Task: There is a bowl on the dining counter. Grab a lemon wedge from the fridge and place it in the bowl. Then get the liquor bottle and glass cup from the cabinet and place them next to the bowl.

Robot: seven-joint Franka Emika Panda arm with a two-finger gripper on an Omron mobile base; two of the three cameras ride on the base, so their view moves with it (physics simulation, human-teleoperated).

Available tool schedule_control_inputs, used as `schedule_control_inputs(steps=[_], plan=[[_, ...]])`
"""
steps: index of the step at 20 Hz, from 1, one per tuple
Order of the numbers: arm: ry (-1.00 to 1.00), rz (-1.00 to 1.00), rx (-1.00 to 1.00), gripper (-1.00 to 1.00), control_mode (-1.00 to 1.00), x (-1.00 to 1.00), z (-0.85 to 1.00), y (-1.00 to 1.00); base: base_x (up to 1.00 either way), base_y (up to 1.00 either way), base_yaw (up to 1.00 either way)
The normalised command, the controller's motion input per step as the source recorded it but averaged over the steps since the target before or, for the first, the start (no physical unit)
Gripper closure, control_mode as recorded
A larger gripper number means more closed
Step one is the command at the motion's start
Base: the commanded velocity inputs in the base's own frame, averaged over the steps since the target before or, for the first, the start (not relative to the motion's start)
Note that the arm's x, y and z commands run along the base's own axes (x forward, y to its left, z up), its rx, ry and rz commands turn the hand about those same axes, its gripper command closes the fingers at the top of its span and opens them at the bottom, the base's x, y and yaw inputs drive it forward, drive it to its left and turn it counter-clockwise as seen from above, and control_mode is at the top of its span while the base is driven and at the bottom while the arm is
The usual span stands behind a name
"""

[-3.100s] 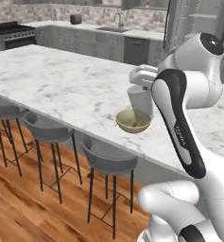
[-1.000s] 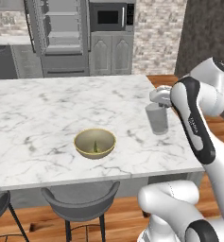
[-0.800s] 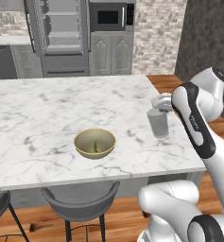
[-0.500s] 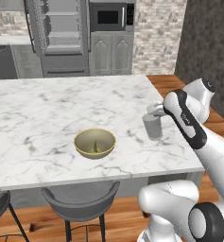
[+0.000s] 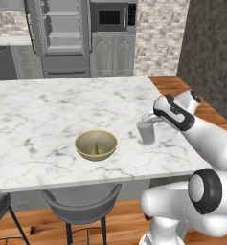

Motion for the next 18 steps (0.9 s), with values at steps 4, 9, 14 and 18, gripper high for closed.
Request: schedule_control_inputs(steps=[4,9,14,18], plan=[[0.00,0.08,0.00,1.00,-1.00,0.34,-0.56,0.16,0.00,0.00,0.00],[0.00,0.06,0.02,1.00,-1.00,0.23,-0.45,0.17,0.00,0.00,0.00],[0.00,0.05,0.05,1.00,-1.00,0.17,-0.17,0.11,0.00,0.00,0.00],[0.00,0.05,0.07,1.00,-1.00,0.17,-0.09,0.09,0.00,0.00,0.00]])
